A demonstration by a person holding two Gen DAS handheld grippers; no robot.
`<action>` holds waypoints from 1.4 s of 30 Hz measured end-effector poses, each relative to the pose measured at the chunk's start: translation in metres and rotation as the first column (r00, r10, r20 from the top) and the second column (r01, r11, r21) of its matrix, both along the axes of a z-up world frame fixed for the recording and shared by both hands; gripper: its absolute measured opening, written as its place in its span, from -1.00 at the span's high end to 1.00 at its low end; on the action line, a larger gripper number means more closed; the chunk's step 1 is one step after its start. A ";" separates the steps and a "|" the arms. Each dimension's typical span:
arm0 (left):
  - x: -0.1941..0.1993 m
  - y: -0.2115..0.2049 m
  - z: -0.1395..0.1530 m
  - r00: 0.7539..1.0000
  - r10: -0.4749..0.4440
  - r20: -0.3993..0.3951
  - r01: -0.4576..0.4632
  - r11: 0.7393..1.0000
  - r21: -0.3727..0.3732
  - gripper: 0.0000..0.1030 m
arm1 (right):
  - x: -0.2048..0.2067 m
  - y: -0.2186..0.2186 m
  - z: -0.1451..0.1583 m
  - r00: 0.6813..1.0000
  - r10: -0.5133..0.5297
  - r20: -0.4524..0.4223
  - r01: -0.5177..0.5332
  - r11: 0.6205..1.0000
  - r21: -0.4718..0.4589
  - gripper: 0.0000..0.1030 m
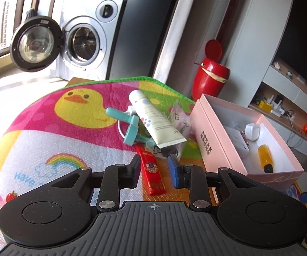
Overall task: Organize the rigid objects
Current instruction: 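Lower the orange bottle into the pink box and open the left tool, then move right tool to the white lotion tube and close on it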
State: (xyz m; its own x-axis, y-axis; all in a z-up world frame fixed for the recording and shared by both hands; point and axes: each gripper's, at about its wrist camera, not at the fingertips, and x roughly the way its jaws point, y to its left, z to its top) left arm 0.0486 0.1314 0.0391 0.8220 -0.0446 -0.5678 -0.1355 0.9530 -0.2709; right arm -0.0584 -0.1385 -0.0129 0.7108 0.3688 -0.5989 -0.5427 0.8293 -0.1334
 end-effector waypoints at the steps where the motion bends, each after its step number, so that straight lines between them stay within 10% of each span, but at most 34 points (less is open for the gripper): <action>1: 0.004 0.000 0.002 1.000 0.015 0.011 -0.015 1.000 -0.005 0.40 | 0.001 0.003 0.005 1.000 0.004 0.002 -0.005 1.000 0.012 -0.22; 11: -0.028 0.019 0.001 0.998 0.036 0.042 -0.037 0.999 0.028 0.40 | 0.089 0.089 0.070 0.987 0.109 -0.121 -0.084 0.977 0.195 -0.23; 22: -0.064 0.056 -0.012 0.999 0.014 0.029 -0.013 0.999 -0.042 0.40 | 0.226 0.236 0.016 0.938 -0.037 -0.344 0.071 0.994 0.087 -0.09; 25: -0.068 0.069 -0.012 0.998 0.035 0.047 -0.032 0.997 -0.075 0.40 | 0.213 0.240 0.012 0.933 0.016 -0.361 0.017 0.996 0.088 0.30; 33: -0.052 0.069 -0.004 0.996 -0.005 0.091 0.010 0.999 -0.054 0.40 | 0.110 0.195 0.020 0.898 0.239 -0.370 -0.221 0.971 0.092 0.30; 42: -0.007 0.007 -0.006 0.978 -0.206 -0.002 0.206 0.978 0.026 0.39 | 0.016 0.095 0.022 0.946 0.248 -0.207 -0.253 0.967 0.003 0.64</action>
State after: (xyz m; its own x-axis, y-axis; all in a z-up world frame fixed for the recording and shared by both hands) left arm 0.0418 0.1388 0.0327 0.7968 -0.1986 -0.5706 0.0650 0.9671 -0.2459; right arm -0.0424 -0.0435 0.0089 0.4586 0.5034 -0.7323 -0.7504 0.6608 -0.0157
